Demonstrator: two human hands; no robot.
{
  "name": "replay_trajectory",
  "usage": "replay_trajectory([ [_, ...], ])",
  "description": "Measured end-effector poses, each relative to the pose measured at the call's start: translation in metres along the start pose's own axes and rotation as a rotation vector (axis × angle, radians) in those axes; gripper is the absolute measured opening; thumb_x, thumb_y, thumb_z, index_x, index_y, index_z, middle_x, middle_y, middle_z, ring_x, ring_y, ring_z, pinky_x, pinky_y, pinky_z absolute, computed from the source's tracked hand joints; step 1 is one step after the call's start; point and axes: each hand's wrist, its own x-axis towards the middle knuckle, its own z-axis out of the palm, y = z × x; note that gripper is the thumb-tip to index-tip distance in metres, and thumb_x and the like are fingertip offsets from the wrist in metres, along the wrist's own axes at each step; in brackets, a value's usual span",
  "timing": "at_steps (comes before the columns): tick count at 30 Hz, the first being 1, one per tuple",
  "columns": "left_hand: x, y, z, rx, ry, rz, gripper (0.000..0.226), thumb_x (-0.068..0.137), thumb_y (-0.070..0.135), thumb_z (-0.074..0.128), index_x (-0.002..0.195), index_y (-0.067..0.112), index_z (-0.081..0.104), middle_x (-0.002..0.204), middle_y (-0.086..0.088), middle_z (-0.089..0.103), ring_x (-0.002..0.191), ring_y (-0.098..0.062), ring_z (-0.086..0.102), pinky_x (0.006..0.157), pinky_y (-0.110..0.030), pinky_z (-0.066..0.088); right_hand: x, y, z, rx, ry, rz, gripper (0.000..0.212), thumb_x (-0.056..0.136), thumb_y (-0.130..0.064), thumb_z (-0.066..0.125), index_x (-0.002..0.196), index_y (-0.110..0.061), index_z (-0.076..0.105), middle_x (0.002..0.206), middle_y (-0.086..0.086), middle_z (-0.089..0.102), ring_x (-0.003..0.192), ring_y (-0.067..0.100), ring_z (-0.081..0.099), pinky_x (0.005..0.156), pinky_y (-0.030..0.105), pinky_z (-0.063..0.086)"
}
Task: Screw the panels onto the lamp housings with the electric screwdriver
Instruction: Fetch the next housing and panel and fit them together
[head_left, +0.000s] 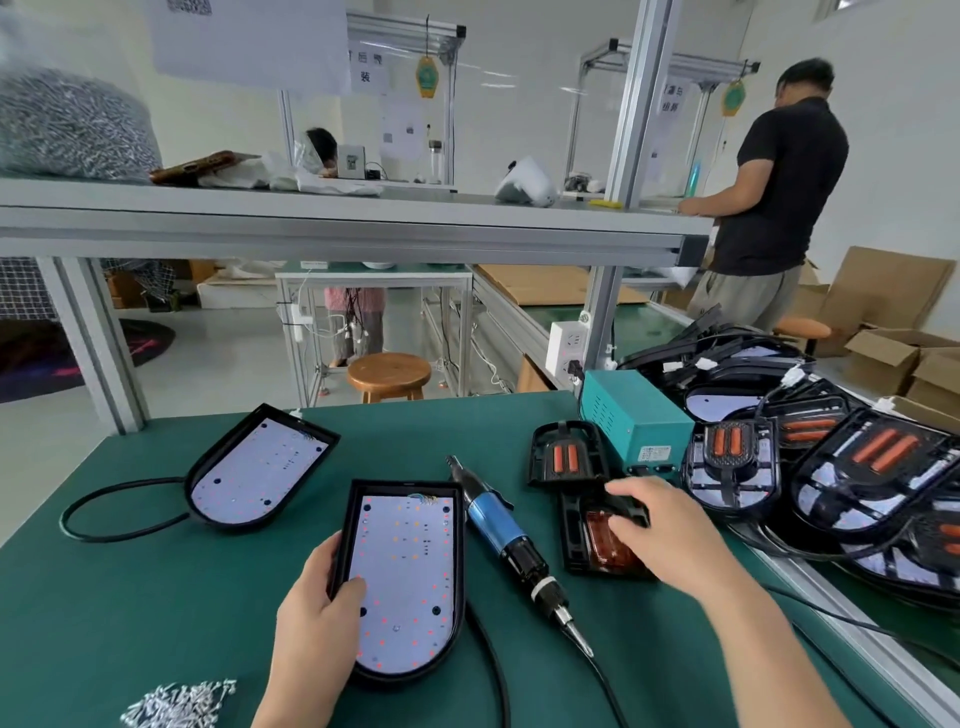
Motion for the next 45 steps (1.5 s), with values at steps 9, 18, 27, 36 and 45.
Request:
replay_trajectory([
  [9,0.001,-0.003,0.000,-0.099,-0.007,0.051,0.028,0.099,0.018,0.054,0.121,0.033,0.063,0.104,0.012,0.070,0.095,-0.001,0.061,0.078,-0.024,0.044,-0.014,0.032,0.029,-0.155,-0.138,0.000,0.069,0.089,0.008,0.049,0.148,-0.028,0.045,0.162,-0.012,0.026,0.147,0.014,0.027,0.117,0.024,0.021],
  [18,0.004,-0.006,0.001,-0.152,-0.001,0.061,0.023,0.103,0.021,0.050,0.117,0.034,0.063,0.107,0.023,0.067,0.104,0.008,0.057,0.086,-0.024,0.041,-0.034,0.041,0.021,-0.170,-0.070,-0.090,0.053,0.087,0.010,0.052,0.118,-0.032,0.060,0.133,-0.023,0.047,0.124,0.005,0.048,0.090,0.013,0.033],
  [27,0.002,-0.001,0.001,-0.137,0.008,0.055,0.027,0.102,0.023,0.049,0.094,0.045,0.063,0.090,0.032,0.068,0.089,0.013,0.059,0.077,-0.016,0.042,-0.045,0.036,0.014,-0.086,0.303,-0.214,0.030,0.084,0.000,0.076,0.104,-0.021,0.071,0.110,-0.015,0.067,0.102,0.011,0.058,0.089,0.029,0.043],
  [36,0.000,0.000,0.002,-0.162,0.006,0.056,0.030,0.105,0.026,0.044,0.094,0.046,0.064,0.096,0.037,0.067,0.093,0.017,0.058,0.081,-0.018,0.041,-0.038,-0.006,-0.029,0.093,0.714,-0.349,0.017,0.094,0.000,0.063,0.107,-0.006,0.072,0.099,0.003,0.067,0.092,0.020,0.061,0.084,0.024,0.048],
  [45,0.000,-0.002,0.001,-0.202,-0.004,0.060,0.034,0.105,0.022,0.043,0.096,0.039,0.070,0.099,0.027,0.071,0.095,0.012,0.061,0.086,-0.022,0.044,-0.007,-0.101,0.015,1.052,0.388,-0.067,0.016,0.099,-0.013,0.062,0.099,-0.023,0.075,0.095,-0.003,0.074,0.085,0.006,0.066,0.077,0.028,0.052],
])
